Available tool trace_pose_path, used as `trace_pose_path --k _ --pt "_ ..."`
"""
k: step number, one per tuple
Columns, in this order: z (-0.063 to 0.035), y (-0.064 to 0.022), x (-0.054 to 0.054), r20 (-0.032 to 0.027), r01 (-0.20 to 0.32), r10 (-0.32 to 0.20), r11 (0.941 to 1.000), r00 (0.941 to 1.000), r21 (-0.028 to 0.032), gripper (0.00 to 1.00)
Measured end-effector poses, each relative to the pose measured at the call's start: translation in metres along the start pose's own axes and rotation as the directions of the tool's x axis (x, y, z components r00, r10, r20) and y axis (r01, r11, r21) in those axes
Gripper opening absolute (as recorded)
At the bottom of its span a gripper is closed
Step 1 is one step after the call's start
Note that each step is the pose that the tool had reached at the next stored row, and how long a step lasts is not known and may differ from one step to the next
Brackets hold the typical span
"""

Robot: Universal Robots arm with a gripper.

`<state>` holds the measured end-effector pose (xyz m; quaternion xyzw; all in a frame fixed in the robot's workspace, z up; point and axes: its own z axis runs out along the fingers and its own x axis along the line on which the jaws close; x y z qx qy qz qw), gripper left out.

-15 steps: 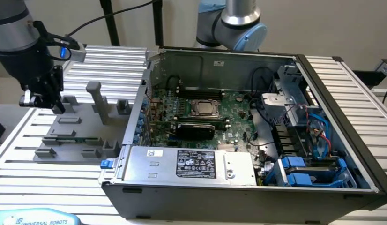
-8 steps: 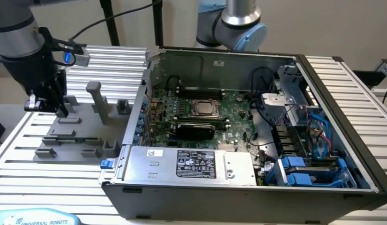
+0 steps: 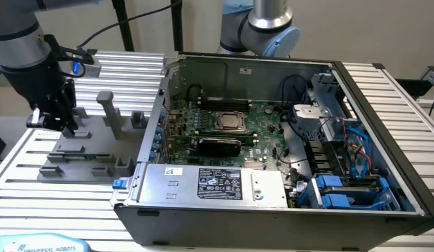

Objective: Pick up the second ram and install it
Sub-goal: 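Pick up the second ram and move it above second insertion slot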

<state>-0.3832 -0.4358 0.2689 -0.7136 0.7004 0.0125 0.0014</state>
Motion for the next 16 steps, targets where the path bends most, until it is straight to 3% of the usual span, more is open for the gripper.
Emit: trace_pose_path --k 3,4,16 --pt "0.0054 -0.0002 0.000 0.0001 0.000 0.000 1.0000 1.0000 0.0001 0.30" --pt "0.0072 -0.0003 0.000 0.0001 0.000 0.000 1.0000 1.0000 0.0001 0.36" --pt "0.0289 -0.0034 0.002 0.0000 0.009 -0.009 1.0000 1.0000 -0.0001 0.36"
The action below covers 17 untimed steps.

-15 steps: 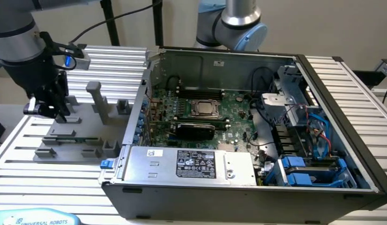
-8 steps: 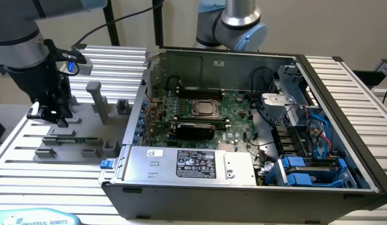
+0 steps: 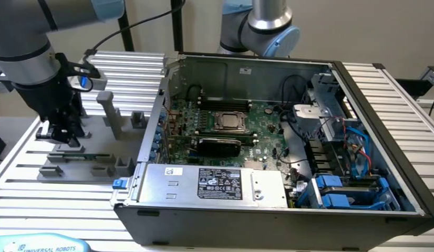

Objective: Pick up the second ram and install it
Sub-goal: 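Pick up the second ram and move it above second insertion slot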

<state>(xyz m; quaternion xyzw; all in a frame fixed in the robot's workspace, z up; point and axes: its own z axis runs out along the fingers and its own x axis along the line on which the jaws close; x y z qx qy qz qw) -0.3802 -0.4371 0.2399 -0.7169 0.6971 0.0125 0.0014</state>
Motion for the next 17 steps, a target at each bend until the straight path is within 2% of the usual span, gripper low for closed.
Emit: trace_pose_path --k 7,17 --pt "0.0126 -0.0002 0.008 0.0000 0.001 -0.001 1.0000 1.0000 0.0001 0.36" --pt "0.0307 -0.0025 0.010 0.0000 0.003 -0.003 1.0000 1.0000 0.0000 0.36"
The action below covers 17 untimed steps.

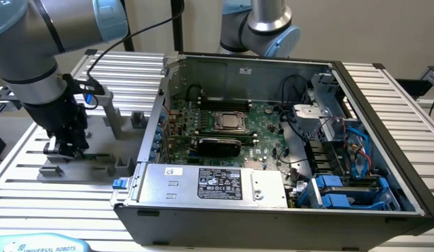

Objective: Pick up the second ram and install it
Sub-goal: 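Pick up the second ram and move it above second insertion slot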

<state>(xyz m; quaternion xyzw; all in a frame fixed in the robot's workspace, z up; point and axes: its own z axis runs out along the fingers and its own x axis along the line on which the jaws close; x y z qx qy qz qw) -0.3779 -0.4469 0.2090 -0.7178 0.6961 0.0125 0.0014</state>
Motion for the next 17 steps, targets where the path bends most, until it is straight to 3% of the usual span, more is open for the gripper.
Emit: trace_pose_path --k 6,17 --pt "0.0094 -0.0005 0.0002 0.0000 0.000 0.000 1.0000 1.0000 0.0000 0.36" --pt "0.0112 0.0000 0.0003 0.0000 0.000 0.000 1.0000 1.0000 -0.0001 0.36"
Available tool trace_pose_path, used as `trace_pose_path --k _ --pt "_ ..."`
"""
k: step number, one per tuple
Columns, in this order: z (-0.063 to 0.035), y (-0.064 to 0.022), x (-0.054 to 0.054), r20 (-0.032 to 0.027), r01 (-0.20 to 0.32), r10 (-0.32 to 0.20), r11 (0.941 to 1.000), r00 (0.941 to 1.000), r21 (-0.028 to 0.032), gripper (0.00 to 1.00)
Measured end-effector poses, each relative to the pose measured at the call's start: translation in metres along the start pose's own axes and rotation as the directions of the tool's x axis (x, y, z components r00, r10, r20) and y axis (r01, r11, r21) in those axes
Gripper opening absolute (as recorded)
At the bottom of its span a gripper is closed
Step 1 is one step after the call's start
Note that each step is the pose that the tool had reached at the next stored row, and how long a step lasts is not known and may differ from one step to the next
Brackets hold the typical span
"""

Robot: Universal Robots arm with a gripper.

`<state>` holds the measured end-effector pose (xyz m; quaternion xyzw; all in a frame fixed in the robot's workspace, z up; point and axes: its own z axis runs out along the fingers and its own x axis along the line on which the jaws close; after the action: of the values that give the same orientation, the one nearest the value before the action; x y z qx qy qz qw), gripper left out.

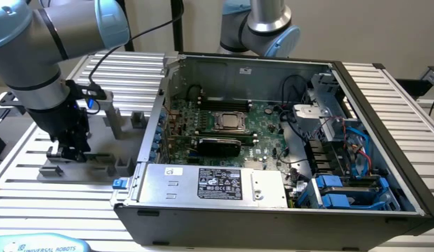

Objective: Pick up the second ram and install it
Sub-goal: 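Pick up the second ram and move it above second insertion slot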

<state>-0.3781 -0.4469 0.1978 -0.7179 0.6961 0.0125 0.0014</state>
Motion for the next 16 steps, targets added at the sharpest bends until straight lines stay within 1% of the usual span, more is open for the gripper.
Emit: trace_pose_path --k 2,3,4,6,7,12,13,16 --pt "0.0006 0.0000 0.0000 0.0000 0.000 0.000 1.0000 1.0000 0.0000 0.36" --pt "0.0008 0.0000 0.0000 0.0001 0.000 0.000 1.0000 1.0000 0.0000 0.34" --pt "0.0009 0.0000 0.0000 0.0001 0.000 0.000 1.0000 1.0000 0.0000 0.27" --pt "0.0010 0.0000 0.0000 0.0001 0.000 0.000 1.0000 1.0000 0.0000 0.27" --pt "0.0010 0.0000 0.0000 0.0001 0.000 0.000 1.0000 1.0000 0.0000 0.21" --pt "0.0011 0.0000 -0.0001 0.0001 -0.001 0.001 1.0000 1.0000 0.0000 0.18" --pt "0.0011 0.0000 -0.0001 0.0001 -0.001 0.001 1.0000 1.0000 0.0000 0.13" --pt "0.0011 0.0000 -0.0001 0.0001 -0.002 0.002 1.0000 1.0000 0.0000 0.13"
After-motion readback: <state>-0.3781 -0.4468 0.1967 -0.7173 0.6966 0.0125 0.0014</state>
